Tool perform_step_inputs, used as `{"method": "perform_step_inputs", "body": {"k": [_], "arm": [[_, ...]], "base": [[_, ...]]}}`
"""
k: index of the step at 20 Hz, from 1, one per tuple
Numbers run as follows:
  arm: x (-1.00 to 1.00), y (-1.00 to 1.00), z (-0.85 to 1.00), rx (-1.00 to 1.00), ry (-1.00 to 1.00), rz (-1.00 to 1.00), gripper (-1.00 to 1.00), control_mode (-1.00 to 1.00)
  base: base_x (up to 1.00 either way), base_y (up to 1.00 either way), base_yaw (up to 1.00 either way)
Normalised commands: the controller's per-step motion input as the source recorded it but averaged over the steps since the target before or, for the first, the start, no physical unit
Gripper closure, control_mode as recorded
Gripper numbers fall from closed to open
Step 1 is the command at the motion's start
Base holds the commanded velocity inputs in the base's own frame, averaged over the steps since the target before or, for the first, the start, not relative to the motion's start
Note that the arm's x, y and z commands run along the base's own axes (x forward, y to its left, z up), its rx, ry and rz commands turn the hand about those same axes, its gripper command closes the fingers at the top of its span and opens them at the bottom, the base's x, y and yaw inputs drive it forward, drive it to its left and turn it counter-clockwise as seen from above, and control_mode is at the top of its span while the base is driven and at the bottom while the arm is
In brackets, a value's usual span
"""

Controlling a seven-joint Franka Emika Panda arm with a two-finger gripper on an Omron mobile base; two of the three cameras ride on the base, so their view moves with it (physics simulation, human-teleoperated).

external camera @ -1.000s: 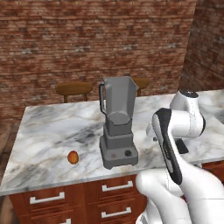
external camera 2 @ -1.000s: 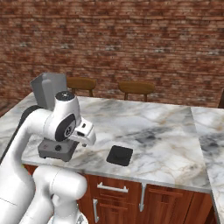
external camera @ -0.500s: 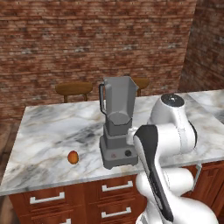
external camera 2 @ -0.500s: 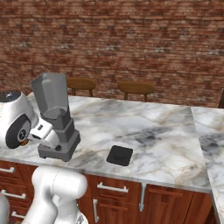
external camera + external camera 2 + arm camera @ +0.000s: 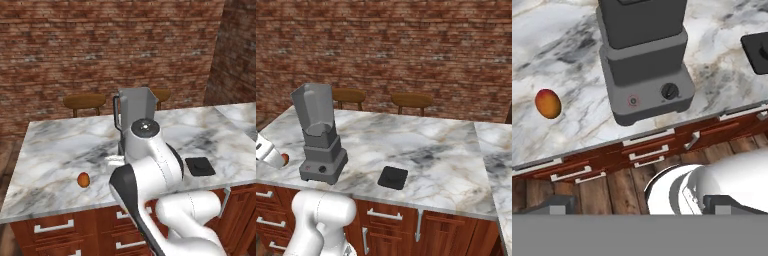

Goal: Open the blender lid, put the mango in the blender, close the lid, and start the blender.

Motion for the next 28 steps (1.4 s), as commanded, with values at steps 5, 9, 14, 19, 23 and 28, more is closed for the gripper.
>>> {"method": "perform_step_inputs", "body": {"k": [5, 9, 14, 19, 23, 28], "arm": [[0.36, 0.75, -0.01, 0.00, 0.00, -0.02, -1.00, -1.00], [0.64, 0.33, -0.08, 0.00, 0.00, 0.00, -1.00, -1.00], [0.73, 0.18, -0.27, 0.00, 0.01, 0.02, -1.00, -1.00], [0.58, 0.36, -0.51, 0.00, 0.01, 0.01, -1.00, -1.00], [0.44, 0.64, -0.47, -0.01, 0.00, 0.00, -1.00, -1.00], [0.34, 0.41, -0.44, 0.00, 0.00, 0.00, -1.00, -1.00]], "base": [[0.00, 0.00, 0.00], [0.00, 0.00, 0.00], [0.00, 0.00, 0.00], [0.00, 0.00, 0.00], [0.00, 0.00, 0.00], [0.00, 0.00, 0.00]]}}
